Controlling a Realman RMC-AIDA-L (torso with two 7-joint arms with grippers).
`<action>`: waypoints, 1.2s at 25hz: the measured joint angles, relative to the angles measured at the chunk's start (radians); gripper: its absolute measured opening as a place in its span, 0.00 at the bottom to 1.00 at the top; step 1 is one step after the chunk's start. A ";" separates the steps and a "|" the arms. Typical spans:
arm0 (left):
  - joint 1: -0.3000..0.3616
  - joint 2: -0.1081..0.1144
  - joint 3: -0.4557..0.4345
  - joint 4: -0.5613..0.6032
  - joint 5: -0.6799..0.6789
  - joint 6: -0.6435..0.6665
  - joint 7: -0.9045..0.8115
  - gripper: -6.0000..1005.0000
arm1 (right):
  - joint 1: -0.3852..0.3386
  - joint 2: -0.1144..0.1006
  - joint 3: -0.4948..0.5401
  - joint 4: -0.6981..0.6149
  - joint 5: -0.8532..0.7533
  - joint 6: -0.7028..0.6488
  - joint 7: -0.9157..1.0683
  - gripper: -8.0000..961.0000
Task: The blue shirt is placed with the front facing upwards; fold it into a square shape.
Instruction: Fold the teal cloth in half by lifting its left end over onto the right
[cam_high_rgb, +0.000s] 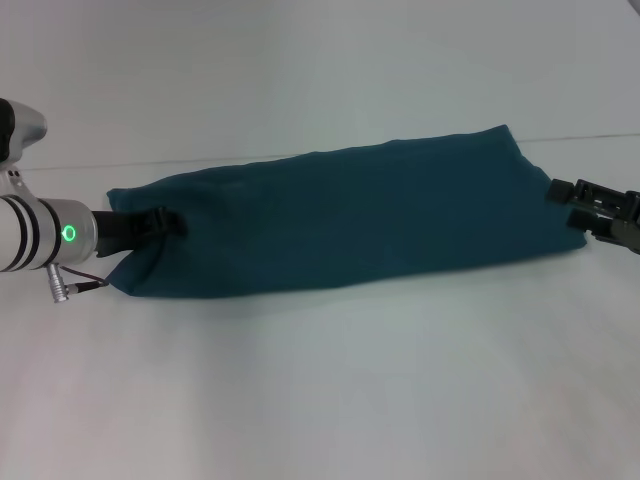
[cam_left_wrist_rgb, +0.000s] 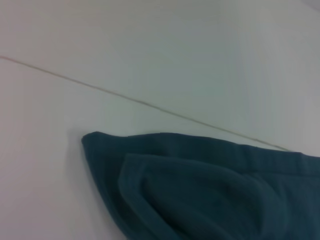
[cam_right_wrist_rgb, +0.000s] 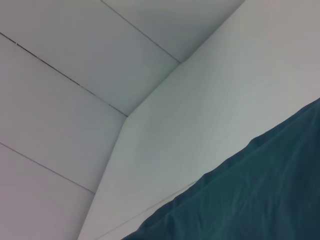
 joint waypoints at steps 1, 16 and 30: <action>0.000 0.000 0.000 0.000 0.000 0.000 0.000 0.60 | 0.000 0.000 0.000 0.000 0.000 0.000 0.000 0.96; 0.015 -0.025 0.041 0.062 0.008 0.009 0.007 0.09 | -0.001 0.000 0.002 0.000 0.001 -0.001 0.001 0.97; 0.146 -0.008 0.040 0.231 0.010 0.087 -0.054 0.07 | -0.011 0.000 0.026 0.014 0.001 0.001 0.001 0.97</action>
